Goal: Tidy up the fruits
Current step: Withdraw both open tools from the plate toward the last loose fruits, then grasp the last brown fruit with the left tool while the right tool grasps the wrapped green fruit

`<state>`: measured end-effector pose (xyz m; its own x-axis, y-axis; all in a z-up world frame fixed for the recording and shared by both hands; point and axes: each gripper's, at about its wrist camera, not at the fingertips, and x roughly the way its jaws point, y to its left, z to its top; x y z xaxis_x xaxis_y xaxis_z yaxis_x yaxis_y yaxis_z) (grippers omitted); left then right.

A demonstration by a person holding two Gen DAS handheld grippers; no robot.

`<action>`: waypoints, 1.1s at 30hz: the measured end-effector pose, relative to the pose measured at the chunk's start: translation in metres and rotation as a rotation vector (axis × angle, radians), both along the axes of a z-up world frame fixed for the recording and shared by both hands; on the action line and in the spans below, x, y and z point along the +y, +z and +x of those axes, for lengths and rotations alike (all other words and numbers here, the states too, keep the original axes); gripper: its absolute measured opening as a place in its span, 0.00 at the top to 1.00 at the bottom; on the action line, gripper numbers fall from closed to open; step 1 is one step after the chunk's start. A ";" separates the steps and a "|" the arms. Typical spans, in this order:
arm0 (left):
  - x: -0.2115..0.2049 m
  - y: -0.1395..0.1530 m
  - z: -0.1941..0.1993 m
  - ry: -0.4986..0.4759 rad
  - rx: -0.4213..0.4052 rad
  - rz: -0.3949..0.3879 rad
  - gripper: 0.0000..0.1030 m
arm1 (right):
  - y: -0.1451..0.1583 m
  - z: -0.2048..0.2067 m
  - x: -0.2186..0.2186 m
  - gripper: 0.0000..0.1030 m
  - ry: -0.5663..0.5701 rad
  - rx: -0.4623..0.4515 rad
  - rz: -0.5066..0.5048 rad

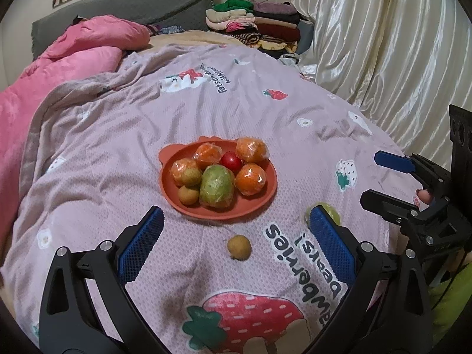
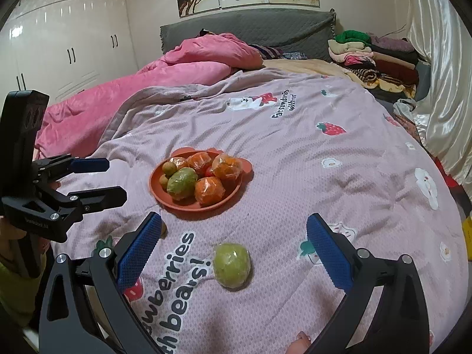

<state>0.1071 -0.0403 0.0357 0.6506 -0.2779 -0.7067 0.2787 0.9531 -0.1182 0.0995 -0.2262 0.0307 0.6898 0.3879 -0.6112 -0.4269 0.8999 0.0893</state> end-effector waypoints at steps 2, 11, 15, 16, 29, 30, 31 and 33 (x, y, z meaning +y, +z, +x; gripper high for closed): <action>-0.001 -0.002 -0.001 0.002 0.005 0.003 0.10 | -0.002 -0.003 -0.001 0.05 -0.002 0.000 -0.004; -0.001 -0.016 -0.002 -0.002 0.042 0.008 0.10 | -0.018 -0.009 0.004 0.05 0.010 0.035 -0.023; -0.002 -0.026 -0.003 -0.010 0.065 0.011 0.10 | -0.029 -0.012 0.010 0.05 0.016 0.049 -0.059; -0.003 -0.030 -0.003 -0.013 0.075 0.013 0.10 | -0.032 -0.011 0.010 0.05 0.015 0.059 -0.058; -0.008 -0.056 0.002 -0.031 0.129 0.001 0.10 | -0.077 0.011 0.014 0.27 0.005 0.155 -0.067; -0.009 -0.057 0.002 -0.033 0.131 0.000 0.10 | -0.079 0.013 0.015 0.34 0.008 0.163 -0.065; -0.009 -0.059 0.003 -0.034 0.136 -0.001 0.10 | -0.082 0.015 0.016 0.46 0.011 0.168 -0.063; -0.010 -0.062 0.004 -0.035 0.141 -0.001 0.12 | -0.086 0.018 0.017 0.59 0.018 0.180 -0.057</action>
